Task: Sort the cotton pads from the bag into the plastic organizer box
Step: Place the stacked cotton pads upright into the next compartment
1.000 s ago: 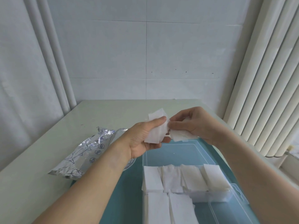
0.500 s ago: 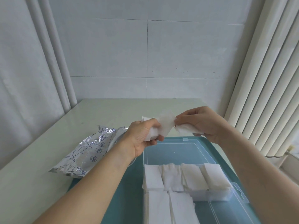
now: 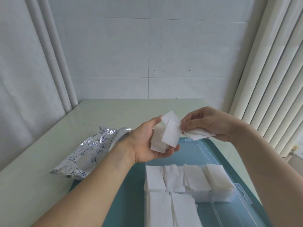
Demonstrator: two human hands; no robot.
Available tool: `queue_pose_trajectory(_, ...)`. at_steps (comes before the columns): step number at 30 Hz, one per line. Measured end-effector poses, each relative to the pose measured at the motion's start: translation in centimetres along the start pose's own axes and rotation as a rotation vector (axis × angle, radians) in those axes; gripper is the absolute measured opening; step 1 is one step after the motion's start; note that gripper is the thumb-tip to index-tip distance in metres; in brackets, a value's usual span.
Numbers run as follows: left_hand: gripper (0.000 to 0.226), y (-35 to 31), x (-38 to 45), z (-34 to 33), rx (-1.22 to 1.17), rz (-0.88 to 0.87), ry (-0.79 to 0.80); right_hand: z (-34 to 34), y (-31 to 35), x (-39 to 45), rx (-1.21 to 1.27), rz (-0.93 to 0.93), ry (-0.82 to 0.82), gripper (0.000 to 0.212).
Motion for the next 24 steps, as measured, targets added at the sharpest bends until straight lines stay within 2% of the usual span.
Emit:
queue_pose_trajectory(2, 0.048, 0.3, 0.1, -0.6, -0.011, 0.023, 0.065, -0.2, 0.2, 0.1, -0.008, 0.01, -0.021, 0.007)
queue_pose_trajectory(5, 0.066, 0.6, -0.1, -1.4, -0.041, 0.052, 0.165, -0.6, 0.4, 0.1, -0.022, 0.013, -0.05, 0.01)
queue_pose_trajectory(11, 0.078, 0.2, -0.4, -2.2, 0.114, -0.001, 0.231, -0.6, 1.1, -0.1, -0.281, 0.018, -0.117, 0.015)
queue_pose_trajectory(16, 0.032, -0.2, -0.1, -1.0, 0.338, -0.096, 0.072, 0.7, 1.6, -0.3, -0.418, 0.01, -0.164, 0.026)
queue_pose_trajectory(18, 0.027, -0.1, -0.1, -0.8, 0.413, -0.098, 0.061, 1.5, 2.4, -0.5, -0.375, 0.076, -0.214, 0.021)
queue_pose_trajectory(21, 0.017, 0.3, -0.3, -1.1, 0.537, -0.08, 0.075, 0.0, 4.2, -0.9, -0.24, 0.217, -0.114, 0.02)
queue_pose_trajectory(24, 0.008, 0.7, -0.5, -1.5, 0.629, -0.064, 0.092, -2.0, 4.8, -1.0, -0.42, 0.247, -0.033, 0.005)
Point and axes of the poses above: each hand's wrist, its own x-axis towards the middle knuckle, its own z-axis out of the back of the hand, y = z × x, the point moved 10 cm from there along x, towards the middle knuckle, and after that the axes turned 9 degrees about z, right-handed, at the moved point
